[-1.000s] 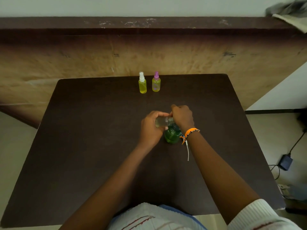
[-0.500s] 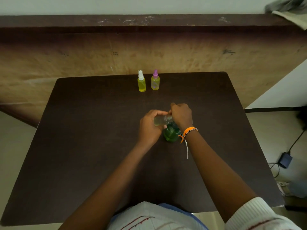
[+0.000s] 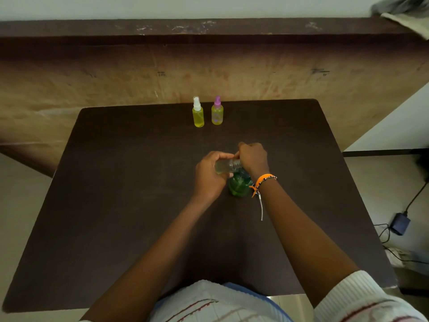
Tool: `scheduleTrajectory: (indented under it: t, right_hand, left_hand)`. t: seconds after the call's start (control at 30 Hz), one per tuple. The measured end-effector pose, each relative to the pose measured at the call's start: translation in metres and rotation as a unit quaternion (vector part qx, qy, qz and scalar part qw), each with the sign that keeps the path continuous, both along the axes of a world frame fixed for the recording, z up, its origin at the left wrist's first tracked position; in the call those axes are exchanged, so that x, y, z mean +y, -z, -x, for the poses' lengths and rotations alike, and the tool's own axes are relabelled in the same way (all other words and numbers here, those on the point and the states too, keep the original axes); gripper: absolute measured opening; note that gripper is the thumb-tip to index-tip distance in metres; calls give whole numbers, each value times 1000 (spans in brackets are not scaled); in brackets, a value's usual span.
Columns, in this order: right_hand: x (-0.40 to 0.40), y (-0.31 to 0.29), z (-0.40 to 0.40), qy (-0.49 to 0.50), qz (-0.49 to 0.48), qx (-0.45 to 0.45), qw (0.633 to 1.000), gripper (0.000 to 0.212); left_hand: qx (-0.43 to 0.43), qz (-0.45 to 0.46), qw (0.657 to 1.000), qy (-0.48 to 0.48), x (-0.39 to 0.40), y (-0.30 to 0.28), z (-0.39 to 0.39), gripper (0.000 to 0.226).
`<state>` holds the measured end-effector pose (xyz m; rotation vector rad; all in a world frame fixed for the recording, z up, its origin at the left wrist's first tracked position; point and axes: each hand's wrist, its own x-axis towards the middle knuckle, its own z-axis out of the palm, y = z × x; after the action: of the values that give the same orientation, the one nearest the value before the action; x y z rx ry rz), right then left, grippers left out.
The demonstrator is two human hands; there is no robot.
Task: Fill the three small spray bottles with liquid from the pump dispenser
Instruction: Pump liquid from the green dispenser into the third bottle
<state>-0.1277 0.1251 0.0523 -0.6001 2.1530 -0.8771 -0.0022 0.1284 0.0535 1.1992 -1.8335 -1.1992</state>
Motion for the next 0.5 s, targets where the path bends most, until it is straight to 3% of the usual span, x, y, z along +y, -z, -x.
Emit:
scheduleTrajectory:
  t: [0.3,0.5]
  right_hand:
    - [-4,-3,5,-26,-11,-32,999,39]
    - [1,0,0,9,0,7,1000,43]
  left_hand:
    - [4,0,1000,3,0,-8,-1,43]
    - [-7,4,1000,1,1,-1,0,43]
